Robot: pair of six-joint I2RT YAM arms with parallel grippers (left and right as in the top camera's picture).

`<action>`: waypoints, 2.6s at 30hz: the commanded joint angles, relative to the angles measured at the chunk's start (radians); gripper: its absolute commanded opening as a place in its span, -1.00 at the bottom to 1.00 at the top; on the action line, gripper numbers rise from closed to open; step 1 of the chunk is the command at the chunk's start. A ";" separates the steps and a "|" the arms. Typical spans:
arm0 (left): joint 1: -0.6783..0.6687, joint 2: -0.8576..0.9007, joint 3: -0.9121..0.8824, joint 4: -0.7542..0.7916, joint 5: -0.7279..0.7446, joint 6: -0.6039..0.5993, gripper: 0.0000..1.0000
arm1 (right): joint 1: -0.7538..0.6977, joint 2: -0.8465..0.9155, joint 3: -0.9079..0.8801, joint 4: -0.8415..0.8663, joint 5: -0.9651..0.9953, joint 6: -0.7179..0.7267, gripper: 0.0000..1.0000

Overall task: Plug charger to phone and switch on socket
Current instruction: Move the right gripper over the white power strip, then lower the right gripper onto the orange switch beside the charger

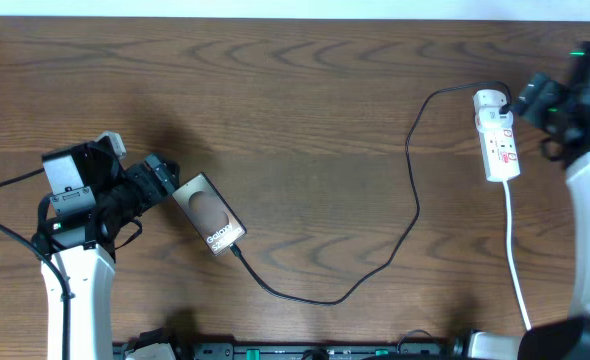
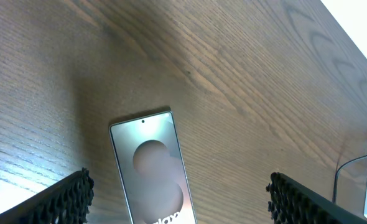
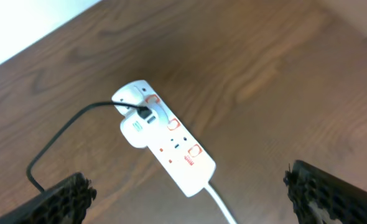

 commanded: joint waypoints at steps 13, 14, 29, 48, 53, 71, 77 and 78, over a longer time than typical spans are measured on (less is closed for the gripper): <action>0.003 0.005 -0.005 -0.004 -0.007 0.006 0.77 | -0.330 0.320 0.005 0.041 -1.005 -0.738 0.99; 0.003 0.005 -0.005 -0.007 -0.007 0.006 0.78 | -0.330 0.350 0.005 0.046 -1.005 -0.736 0.99; 0.003 0.005 -0.005 -0.018 -0.019 0.006 0.78 | -0.322 0.489 0.004 0.038 -1.010 -0.809 0.98; 0.003 0.005 -0.005 -0.033 -0.048 0.006 0.78 | -0.249 0.490 0.004 0.182 -0.819 -0.654 0.96; 0.003 0.005 -0.005 -0.033 -0.048 0.006 0.78 | -0.218 0.490 0.004 0.187 -0.790 -0.652 0.90; 0.003 0.005 -0.005 -0.037 -0.048 0.006 0.78 | -0.215 0.498 0.004 0.207 -0.720 -0.577 0.90; 0.003 0.005 -0.005 -0.037 -0.048 0.006 0.78 | -0.214 0.531 0.004 0.212 -0.729 -0.565 0.93; 0.003 0.005 -0.005 -0.037 -0.048 0.006 0.78 | -0.214 0.535 0.004 0.212 -0.737 -0.566 0.94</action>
